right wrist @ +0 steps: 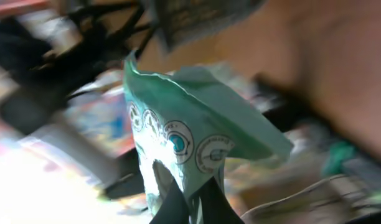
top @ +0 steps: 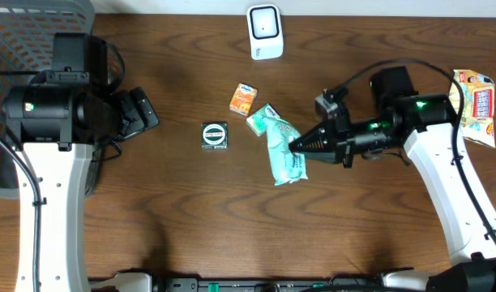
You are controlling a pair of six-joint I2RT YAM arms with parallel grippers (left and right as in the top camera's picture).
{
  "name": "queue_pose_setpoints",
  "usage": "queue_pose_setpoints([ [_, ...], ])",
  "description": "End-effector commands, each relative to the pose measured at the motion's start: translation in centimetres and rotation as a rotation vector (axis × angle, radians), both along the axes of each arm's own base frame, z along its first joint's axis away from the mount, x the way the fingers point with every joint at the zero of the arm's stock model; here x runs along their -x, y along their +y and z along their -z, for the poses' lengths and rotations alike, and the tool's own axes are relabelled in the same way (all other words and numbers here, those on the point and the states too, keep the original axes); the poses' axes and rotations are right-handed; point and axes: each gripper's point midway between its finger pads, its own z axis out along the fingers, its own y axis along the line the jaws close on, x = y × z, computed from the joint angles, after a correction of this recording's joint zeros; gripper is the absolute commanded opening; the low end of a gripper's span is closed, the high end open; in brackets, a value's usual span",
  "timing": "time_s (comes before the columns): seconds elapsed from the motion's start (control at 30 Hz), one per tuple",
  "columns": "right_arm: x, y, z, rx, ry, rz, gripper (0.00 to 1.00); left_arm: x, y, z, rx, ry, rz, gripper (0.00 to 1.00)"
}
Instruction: Scan the item barcode
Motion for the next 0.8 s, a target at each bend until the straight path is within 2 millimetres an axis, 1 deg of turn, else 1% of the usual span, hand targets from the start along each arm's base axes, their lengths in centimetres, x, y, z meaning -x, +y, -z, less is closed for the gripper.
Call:
queue_pose_setpoints([
  [0.0,-2.6,-2.2,5.3,0.335,-0.113,0.078,0.01,0.0,0.3,0.2,-0.007,0.007,-0.012,0.98],
  [0.03,-3.8,-3.4,6.9,0.454,-0.161,0.112,0.01,0.0,0.3,0.2,-0.007,0.007,-0.012,0.98],
  [0.07,-4.6,-4.5,8.0,0.547,-0.192,0.138,0.01,0.0,0.3,0.2,-0.007,0.007,-0.012,0.98],
  [0.13,-6.4,-7.5,10.2,0.774,-0.253,0.201,0.01,0.0,0.3,0.2,-0.007,0.007,-0.012,0.98],
  [0.23,-7.9,-11.4,12.2,1.046,-0.306,0.262,0.01,0.0,0.3,0.2,-0.007,0.007,-0.012,0.98],
  [0.3,-8.5,-13.3,13.3,1.187,-0.327,0.273,0.01,0.0,0.3,0.2,-0.007,0.007,-0.012,0.98],
  [0.37,-8.8,-13.7,14.4,1.237,-0.346,0.246,0.01,0.0,0.3,0.2,-0.007,0.007,-0.012,0.98],
  [0.43,-8.9,-13.5,15.7,1.245,-0.336,0.222,0.01,0.0,0.3,0.2,-0.007,0.007,-0.012,0.98],
  [0.5,-9.1,-13.7,17.2,1.268,-0.317,0.208,0.01,0.0,0.3,0.2,-0.007,0.007,-0.012,0.98],
  [0.6,-9.8,-15.6,19.0,1.406,-0.302,0.205,0.01,0.0,0.3,0.2,-0.007,0.007,-0.012,0.97],
  [0.67,-10.2,-17.6,19.3,1.546,-0.295,0.245,0.01,0.0,0.3,0.2,-0.007,0.007,-0.012,0.98],
  [0.7,-10.3,-18.6,19.0,1.621,-0.302,0.273,0.01,0.0,0.3,0.2,-0.007,0.007,-0.012,0.98],
  [0.77,-10.7,-19.8,18.2,1.742,-0.332,0.319,0.01,0.0,0.3,0.2,-0.007,0.007,-0.012,0.98],
])
